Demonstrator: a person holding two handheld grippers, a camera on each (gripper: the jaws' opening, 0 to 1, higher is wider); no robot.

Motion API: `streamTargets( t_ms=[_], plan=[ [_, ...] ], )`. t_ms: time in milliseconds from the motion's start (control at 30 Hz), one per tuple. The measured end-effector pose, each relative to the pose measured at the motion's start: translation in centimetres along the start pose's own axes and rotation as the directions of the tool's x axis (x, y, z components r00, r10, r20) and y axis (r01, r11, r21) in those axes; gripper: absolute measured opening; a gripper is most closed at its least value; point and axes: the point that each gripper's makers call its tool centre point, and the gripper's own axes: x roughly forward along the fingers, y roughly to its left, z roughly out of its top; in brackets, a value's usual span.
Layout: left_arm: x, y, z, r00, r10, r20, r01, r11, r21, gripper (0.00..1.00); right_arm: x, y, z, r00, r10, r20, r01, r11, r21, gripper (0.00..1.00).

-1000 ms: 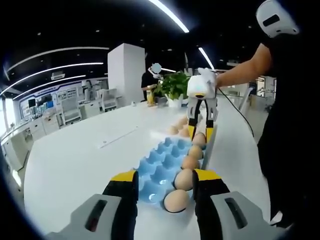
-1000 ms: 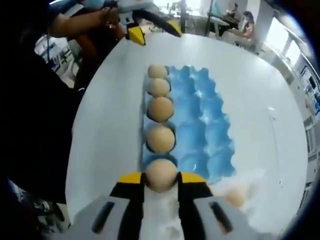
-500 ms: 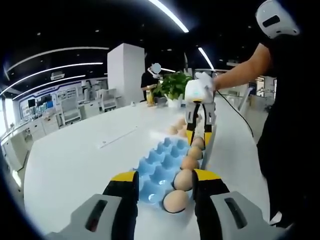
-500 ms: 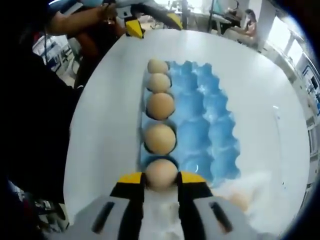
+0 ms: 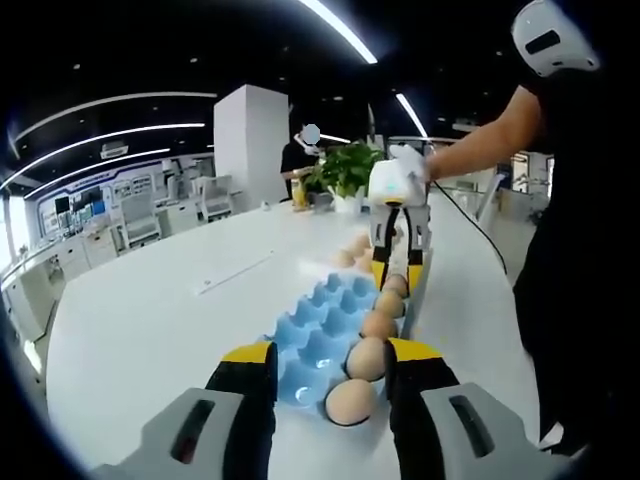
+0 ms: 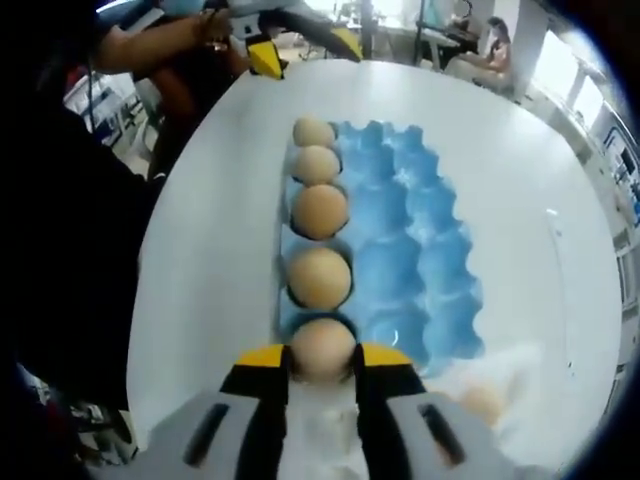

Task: Place the egg into an empty slot of the egg tray after lifting it from the table, then release the egg inside the slot.

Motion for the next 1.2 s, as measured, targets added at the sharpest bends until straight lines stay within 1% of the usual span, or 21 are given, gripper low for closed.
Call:
streamTargets(
  t_ms=[200,267,400,567,667,767,967,1033,1133,1200],
  plan=[
    [0.0,-0.1,-0.2,1.000,-0.003,-0.006,0.003,1.000,0.001,0.43,0.0,0.0,0.0,1.000,-0.013,0.009,0.013,1.000,-0.016,0.26],
    [0.0,-0.1,-0.2,1.000,-0.005,-0.007,0.005,1.000,0.001,0.43,0.0,0.1,0.0,1.000,-0.021,0.021,0.022,0.999,-0.038,0.26],
    [0.1,-0.1,0.0,1.000,-0.008,-0.003,0.008,1.000,0.004,0.43,-0.1,-0.1,-0.1,0.999,-0.019,0.049,0.020,1.000,-0.005,0.27],
    [0.2,-0.1,0.2,1.000,-0.009,-0.001,0.009,1.000,0.006,0.43,-0.1,0.0,0.0,0.998,-0.024,0.056,0.024,1.000,-0.010,0.27],
    [0.2,-0.1,0.3,1.000,-0.005,-0.003,0.005,1.000,0.008,0.43,-0.3,0.0,0.0,0.998,-0.024,0.066,0.024,1.000,0.002,0.27],
    [0.2,-0.1,0.5,1.000,-0.008,0.006,0.008,1.000,0.004,0.43,-0.9,-0.2,0.4,0.993,-0.030,0.111,0.026,0.999,0.033,0.28],
    [0.4,-0.1,0.6,1.000,-0.010,0.006,0.010,1.000,0.005,0.43,-2.3,-0.3,0.8,0.986,-0.055,0.157,0.046,0.997,0.062,0.28],
    [0.5,-0.2,0.7,1.000,-0.013,0.006,0.013,1.000,0.007,0.43,-3.1,-0.4,0.6,0.982,-0.077,0.174,0.065,0.995,0.074,0.28],
    [0.6,-0.2,0.8,1.000,-0.014,0.009,0.014,1.000,0.007,0.43,-3.9,-0.9,0.0,0.977,-0.106,0.182,0.091,0.992,0.091,0.28],
    [0.6,-0.1,0.8,1.000,-0.011,0.010,0.011,1.000,0.008,0.43,-4.6,-1.2,-0.6,0.974,-0.126,0.190,0.103,0.987,0.123,0.28]
  ],
)
